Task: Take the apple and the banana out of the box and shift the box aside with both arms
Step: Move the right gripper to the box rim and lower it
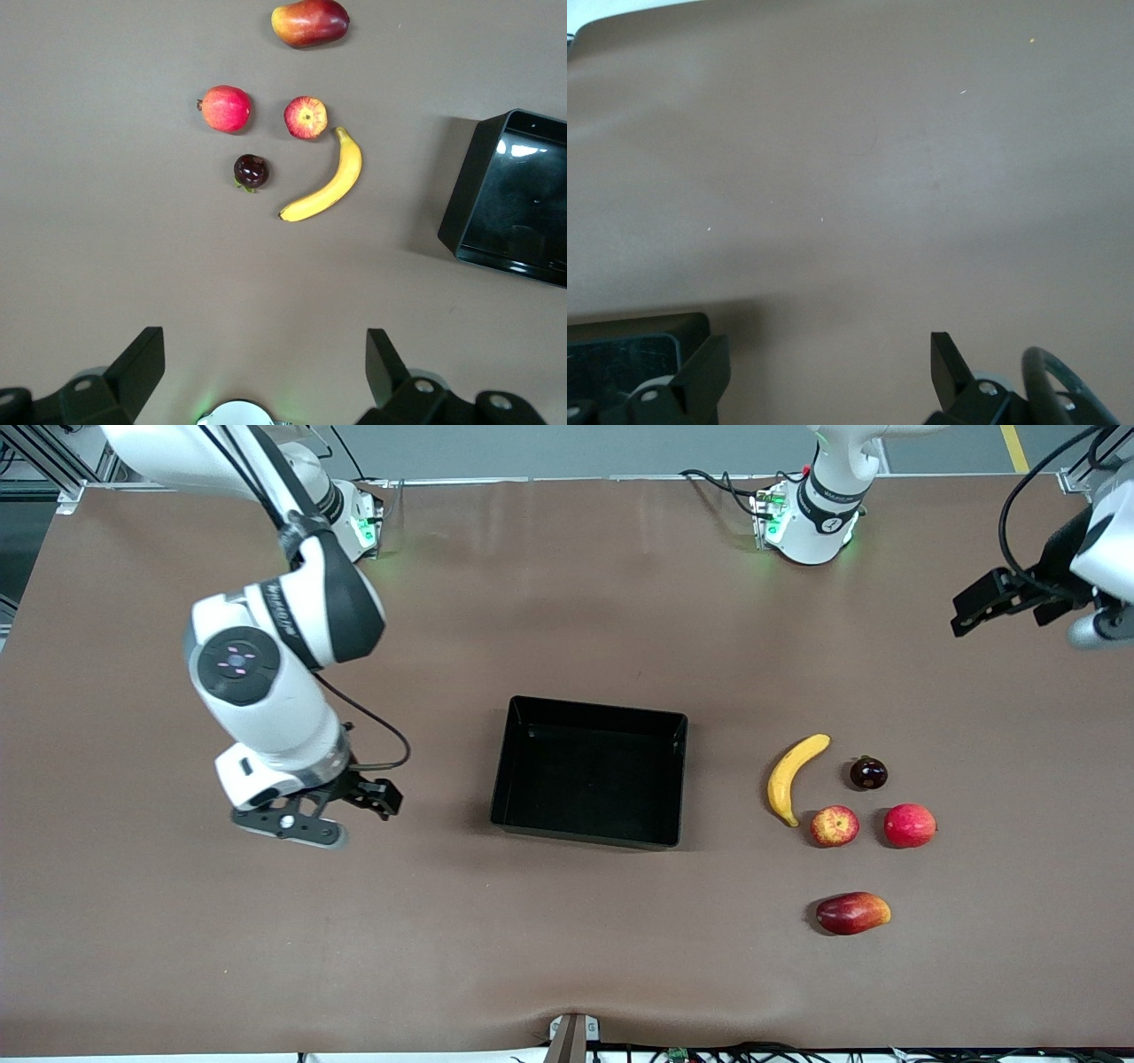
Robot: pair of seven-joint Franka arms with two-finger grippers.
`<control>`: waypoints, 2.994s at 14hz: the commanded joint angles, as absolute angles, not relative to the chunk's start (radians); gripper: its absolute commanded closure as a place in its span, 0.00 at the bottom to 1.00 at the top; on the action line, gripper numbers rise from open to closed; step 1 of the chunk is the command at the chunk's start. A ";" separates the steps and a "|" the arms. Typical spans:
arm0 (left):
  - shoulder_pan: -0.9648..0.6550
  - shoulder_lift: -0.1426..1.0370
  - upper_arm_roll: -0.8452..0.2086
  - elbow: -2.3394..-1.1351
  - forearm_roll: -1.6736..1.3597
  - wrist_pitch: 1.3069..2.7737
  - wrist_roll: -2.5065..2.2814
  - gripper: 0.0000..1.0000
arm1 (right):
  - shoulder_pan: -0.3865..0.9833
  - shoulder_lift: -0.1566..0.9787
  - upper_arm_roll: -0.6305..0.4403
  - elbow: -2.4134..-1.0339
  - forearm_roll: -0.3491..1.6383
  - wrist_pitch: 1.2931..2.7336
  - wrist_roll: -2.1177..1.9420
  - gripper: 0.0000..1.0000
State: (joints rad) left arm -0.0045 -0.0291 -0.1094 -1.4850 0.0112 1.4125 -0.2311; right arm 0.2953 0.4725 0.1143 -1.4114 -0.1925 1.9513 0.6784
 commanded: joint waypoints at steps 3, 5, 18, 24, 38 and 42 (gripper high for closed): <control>0.005 -0.041 -0.114 -1.505 -0.005 1.414 -0.227 0.00 | 0.347 0.526 0.115 -1.405 -0.281 1.960 0.819 0.00; 0.018 -0.026 -0.110 -1.496 -0.011 1.414 -0.206 0.00 | 0.363 0.546 0.115 -1.404 -0.287 1.960 0.834 0.00; 0.020 0.009 -0.107 -1.496 0.008 1.424 -0.126 0.00 | 0.388 0.650 0.189 -1.402 -0.302 2.079 0.914 0.00; 0.061 0.014 -0.074 -1.496 0.003 1.456 -0.020 0.00 | 0.406 0.709 0.198 -1.402 -0.308 2.166 0.802 0.00; 0.061 0.014 -0.074 -1.496 -0.002 1.456 -0.020 0.00 | 0.430 0.798 0.199 -1.404 -0.348 2.281 0.752 0.14; 0.058 0.014 -0.075 -1.496 -0.003 1.456 -0.020 0.00 | 0.433 0.798 0.201 -1.405 -0.347 2.283 0.752 0.42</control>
State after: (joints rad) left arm 0.0560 0.0183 -0.0730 -1.4969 0.0084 1.4501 -0.0298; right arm 0.4278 0.7956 0.1989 -1.4119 -0.3273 2.2783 0.7525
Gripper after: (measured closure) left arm 0.000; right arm 0.352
